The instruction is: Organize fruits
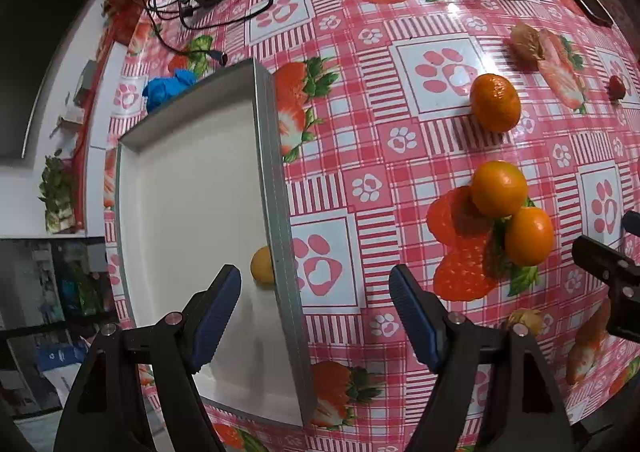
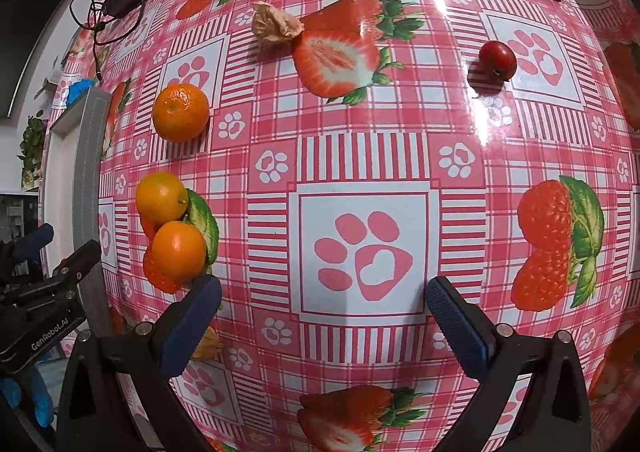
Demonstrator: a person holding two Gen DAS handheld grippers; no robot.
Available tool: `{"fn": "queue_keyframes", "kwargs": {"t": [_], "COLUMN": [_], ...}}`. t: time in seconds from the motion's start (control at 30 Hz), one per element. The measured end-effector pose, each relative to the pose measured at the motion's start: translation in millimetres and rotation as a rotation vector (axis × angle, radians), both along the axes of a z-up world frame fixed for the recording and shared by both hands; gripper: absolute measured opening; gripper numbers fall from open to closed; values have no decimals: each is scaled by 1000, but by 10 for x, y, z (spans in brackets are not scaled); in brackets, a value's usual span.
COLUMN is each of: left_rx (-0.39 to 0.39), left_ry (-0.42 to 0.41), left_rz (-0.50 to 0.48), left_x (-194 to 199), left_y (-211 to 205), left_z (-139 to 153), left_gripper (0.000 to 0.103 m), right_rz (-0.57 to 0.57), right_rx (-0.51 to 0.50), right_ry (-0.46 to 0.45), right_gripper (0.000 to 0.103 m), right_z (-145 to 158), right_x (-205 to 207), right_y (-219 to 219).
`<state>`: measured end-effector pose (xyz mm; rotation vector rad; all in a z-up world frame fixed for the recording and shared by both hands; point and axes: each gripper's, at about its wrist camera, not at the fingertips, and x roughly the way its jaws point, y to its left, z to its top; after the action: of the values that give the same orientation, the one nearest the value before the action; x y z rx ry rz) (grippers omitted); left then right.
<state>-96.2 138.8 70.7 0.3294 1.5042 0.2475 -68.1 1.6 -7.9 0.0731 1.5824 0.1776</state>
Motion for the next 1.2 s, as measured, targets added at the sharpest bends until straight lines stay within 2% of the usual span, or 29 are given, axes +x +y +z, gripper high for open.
{"fn": "queue_keyframes", "kwargs": {"t": [0.57,0.73,0.9,1.0,1.2], "left_rx": [13,66,73,37,-130], "left_ry": [-7,-12,-18,-13,9], "left_rz": [-10,-35,-31,-18,-10], "left_x": [-17,-17,-11,3,51], "left_y": [-14,-32,-21,1,-15], "left_z": [24,28,43,40,18], "left_gripper": [80,80,80,80,80], "right_rz": [0,3,4,5,-10], "right_rx": [-3,-5,-8,-9,-17], "right_ry": [-1,0,0,0,-10], "right_gripper": [103,103,103,103,103], "right_z": [1,-3,-11,-13,-11], "right_x": [2,0,4,6,14], "right_y": [13,10,-4,0,-18]}}
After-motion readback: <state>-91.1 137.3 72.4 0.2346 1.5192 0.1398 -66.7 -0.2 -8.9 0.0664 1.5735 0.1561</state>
